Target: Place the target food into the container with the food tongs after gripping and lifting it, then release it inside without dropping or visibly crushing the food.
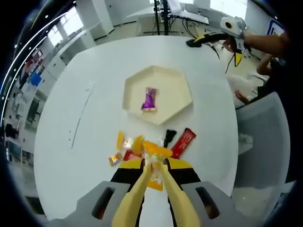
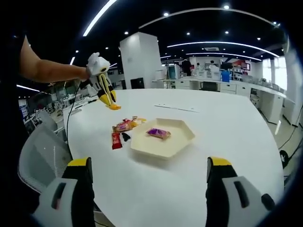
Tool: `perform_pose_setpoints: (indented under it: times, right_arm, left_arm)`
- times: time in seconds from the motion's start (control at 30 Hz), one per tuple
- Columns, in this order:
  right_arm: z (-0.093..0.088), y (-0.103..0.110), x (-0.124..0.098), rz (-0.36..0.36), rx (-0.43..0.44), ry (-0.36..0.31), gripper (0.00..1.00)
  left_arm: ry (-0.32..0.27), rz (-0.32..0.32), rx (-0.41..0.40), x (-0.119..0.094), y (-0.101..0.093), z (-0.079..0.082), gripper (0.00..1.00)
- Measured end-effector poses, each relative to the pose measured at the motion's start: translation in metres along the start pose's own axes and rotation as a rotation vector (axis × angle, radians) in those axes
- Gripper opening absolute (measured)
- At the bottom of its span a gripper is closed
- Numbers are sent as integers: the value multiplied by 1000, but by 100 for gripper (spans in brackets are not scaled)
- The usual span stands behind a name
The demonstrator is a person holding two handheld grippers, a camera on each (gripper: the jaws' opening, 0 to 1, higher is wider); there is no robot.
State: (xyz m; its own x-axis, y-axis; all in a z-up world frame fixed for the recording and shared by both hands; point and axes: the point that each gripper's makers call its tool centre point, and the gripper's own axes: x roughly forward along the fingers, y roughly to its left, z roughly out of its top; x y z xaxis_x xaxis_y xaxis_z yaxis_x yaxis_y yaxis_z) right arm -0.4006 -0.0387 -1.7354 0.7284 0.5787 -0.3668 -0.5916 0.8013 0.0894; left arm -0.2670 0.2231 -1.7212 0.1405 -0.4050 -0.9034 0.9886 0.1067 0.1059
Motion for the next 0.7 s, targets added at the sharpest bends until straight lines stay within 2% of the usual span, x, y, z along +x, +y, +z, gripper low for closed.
perform_pose_setpoints:
  times: [0.7]
  right_arm:
    - [-6, -6, -15, -36, 34, -32, 99]
  left_arm:
    - [-12, -25, 33, 28, -5, 62, 13]
